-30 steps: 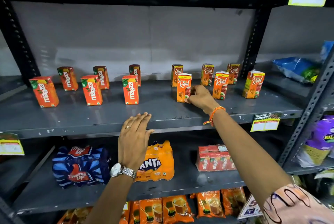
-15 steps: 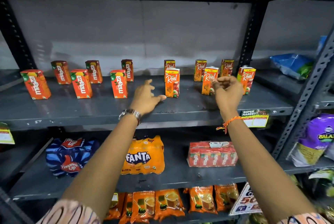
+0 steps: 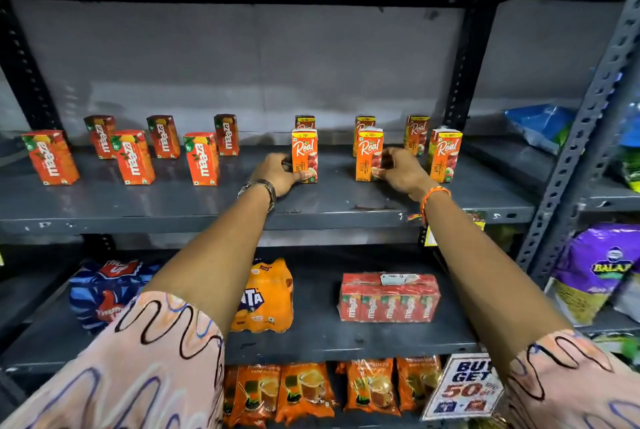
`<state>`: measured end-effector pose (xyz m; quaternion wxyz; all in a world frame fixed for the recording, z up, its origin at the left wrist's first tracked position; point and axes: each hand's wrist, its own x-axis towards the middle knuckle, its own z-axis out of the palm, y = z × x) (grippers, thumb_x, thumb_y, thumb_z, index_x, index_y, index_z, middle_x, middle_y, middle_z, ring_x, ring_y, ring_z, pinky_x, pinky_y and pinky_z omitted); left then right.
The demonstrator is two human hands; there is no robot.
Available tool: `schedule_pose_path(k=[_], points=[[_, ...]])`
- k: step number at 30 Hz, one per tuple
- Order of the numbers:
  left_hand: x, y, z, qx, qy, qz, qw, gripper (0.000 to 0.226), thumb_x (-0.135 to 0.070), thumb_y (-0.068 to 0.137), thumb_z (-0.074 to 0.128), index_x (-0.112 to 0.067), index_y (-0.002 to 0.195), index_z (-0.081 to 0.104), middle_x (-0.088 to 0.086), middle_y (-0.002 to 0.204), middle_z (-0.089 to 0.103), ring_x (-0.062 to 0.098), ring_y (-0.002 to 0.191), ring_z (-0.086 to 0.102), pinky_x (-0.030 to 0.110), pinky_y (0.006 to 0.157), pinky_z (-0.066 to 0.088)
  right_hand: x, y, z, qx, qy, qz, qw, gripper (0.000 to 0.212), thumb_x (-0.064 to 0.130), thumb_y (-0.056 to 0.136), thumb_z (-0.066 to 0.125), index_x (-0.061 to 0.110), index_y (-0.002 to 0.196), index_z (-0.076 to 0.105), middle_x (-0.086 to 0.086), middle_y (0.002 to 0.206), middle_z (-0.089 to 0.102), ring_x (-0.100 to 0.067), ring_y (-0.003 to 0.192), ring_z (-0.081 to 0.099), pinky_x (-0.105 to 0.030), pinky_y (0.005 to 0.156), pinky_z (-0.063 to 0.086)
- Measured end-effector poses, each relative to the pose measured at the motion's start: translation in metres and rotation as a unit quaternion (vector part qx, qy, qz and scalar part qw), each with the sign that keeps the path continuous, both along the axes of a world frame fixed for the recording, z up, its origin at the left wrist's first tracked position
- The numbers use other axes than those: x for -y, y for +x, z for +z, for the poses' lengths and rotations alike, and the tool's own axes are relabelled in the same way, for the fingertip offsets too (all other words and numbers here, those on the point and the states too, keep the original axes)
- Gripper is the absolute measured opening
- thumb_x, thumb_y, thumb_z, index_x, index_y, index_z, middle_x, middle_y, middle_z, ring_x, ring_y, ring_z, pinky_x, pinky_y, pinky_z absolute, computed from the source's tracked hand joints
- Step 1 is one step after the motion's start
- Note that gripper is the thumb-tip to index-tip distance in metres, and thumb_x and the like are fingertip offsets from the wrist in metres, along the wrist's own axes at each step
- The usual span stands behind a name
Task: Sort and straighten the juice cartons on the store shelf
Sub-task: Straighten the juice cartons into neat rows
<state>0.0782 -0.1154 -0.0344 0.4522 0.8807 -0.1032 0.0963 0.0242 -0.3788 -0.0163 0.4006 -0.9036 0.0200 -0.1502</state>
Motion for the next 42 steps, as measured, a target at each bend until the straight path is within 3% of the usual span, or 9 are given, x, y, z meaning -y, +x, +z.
schedule_pose_path(k=[4,9,12,16,21,26,36,42], points=[[-0.001,0.003,-0.003,0.006,0.010,0.017,1.000,0.027,-0.046,0.070,0.081,-0.033,0.081,0.060,-0.004,0.100,0.071,0.013,0.081,0.059,0.033,0.080,0.043,0.006,-0.006,-0.004,0.024,-0.005,0.017,1.000,0.040,0.008,0.091,0.066,0.003,0.130,0.059,-0.013,0.127,0.067,-0.027,0.120,0.061,-0.043,0.108,0.045],[-0.002,0.000,-0.003,0.001,0.010,0.006,1.000,0.044,-0.043,0.071,0.082,-0.023,0.106,0.066,-0.005,0.103,0.070,0.012,0.085,0.060,0.034,0.084,0.043,0.010,-0.016,-0.009,0.038,-0.006,0.013,0.999,0.040,0.009,0.091,0.066,0.004,0.130,0.059,-0.012,0.128,0.067,-0.026,0.121,0.061,-0.038,0.107,0.046],[-0.002,-0.002,-0.004,0.008,0.022,0.006,1.000,0.040,-0.037,0.073,0.082,-0.022,0.106,0.066,-0.004,0.103,0.072,0.014,0.090,0.063,0.034,0.084,0.045,0.009,-0.018,-0.009,0.040,-0.019,0.000,0.999,0.039,0.011,0.091,0.066,0.005,0.129,0.060,-0.012,0.127,0.068,-0.027,0.120,0.061,-0.039,0.106,0.046],[-0.003,-0.003,-0.005,0.024,0.035,0.010,0.999,0.039,-0.035,0.074,0.082,-0.020,0.107,0.068,0.000,0.106,0.074,0.003,0.076,0.057,0.032,0.081,0.044,0.009,-0.019,-0.009,0.040,-0.012,0.003,0.999,0.039,0.010,0.091,0.066,0.003,0.129,0.061,-0.011,0.125,0.069,-0.026,0.120,0.062,-0.041,0.106,0.047],[-0.002,-0.002,-0.005,0.018,0.031,0.008,0.999,0.044,-0.033,0.075,0.081,-0.018,0.114,0.066,0.002,0.113,0.072,0.014,0.094,0.062,0.035,0.090,0.046,0.009,-0.018,-0.008,0.032,-0.014,0.002,0.999,0.039,0.012,0.092,0.066,0.005,0.129,0.061,-0.011,0.126,0.068,-0.026,0.121,0.061,-0.037,0.106,0.047],[-0.003,-0.002,-0.005,0.025,0.037,0.012,0.999,0.048,-0.032,0.074,0.082,-0.016,0.116,0.066,0.003,0.116,0.071,0.017,0.100,0.064,0.036,0.093,0.047,0.009,-0.017,-0.009,0.032,-0.008,0.004,0.999,0.036,0.013,0.092,0.065,0.005,0.127,0.063,-0.011,0.125,0.069,-0.025,0.120,0.061,-0.034,0.102,0.045],[-0.003,-0.002,-0.006,0.016,0.028,0.014,0.999,0.051,-0.031,0.074,0.082,-0.016,0.120,0.065,0.003,0.117,0.071,0.012,0.094,0.060,0.033,0.092,0.044,0.008,-0.018,-0.009,0.032,-0.002,0.003,0.999,0.036,0.012,0.092,0.065,0.004,0.127,0.062,-0.012,0.126,0.068,-0.026,0.122,0.060,-0.030,0.099,0.043],[-0.002,-0.016,0.001,-0.001,0.031,0.006,0.999,0.057,-0.030,0.078,0.079,-0.014,0.129,0.058,0.006,0.126,0.067,0.023,0.117,0.061,0.040,0.102,0.044,0.007,-0.027,-0.005,0.020,0.007,0.001,1.000,0.043,0.012,0.090,0.068,0.003,0.131,0.059,-0.011,0.126,0.067,-0.025,0.121,0.060,-0.035,0.104,0.045]])
